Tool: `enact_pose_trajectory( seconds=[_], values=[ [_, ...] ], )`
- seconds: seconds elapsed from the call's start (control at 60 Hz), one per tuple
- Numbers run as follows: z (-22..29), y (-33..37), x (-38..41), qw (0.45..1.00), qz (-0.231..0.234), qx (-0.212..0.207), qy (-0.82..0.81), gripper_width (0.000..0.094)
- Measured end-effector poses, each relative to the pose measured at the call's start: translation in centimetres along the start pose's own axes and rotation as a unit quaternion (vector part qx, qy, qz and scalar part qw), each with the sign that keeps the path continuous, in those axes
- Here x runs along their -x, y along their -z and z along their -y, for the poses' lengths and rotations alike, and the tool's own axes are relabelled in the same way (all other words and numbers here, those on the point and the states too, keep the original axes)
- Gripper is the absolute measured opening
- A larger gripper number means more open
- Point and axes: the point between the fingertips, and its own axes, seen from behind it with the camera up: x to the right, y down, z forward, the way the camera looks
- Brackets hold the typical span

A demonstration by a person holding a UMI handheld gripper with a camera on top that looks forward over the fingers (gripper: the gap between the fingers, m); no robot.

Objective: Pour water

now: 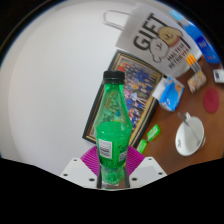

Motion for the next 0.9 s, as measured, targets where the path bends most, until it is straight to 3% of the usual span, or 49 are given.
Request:
enact_pose_trajectory(
  seconds=[0.2, 0.3, 0.417, 0.683, 0.9],
  values=[
    [10.1, 3.1, 0.7, 0.952, -0.061, -0.059, 0.293, 0.0308],
    [15.7, 5.1, -1.8, 0.907, -0.115, -0.097, 0.394, 0.0307],
    [19.8, 6.1, -6.9, 0.861, -0.170, -0.106, 0.468, 0.0306],
    [20.3, 6.2, -20.0, 0.841, -0.222, -0.063, 0.489, 0.0307],
    [18.7, 6.5, -26.0, 0.840, -0.250, -0.041, 0.479, 0.0312]
  ],
)
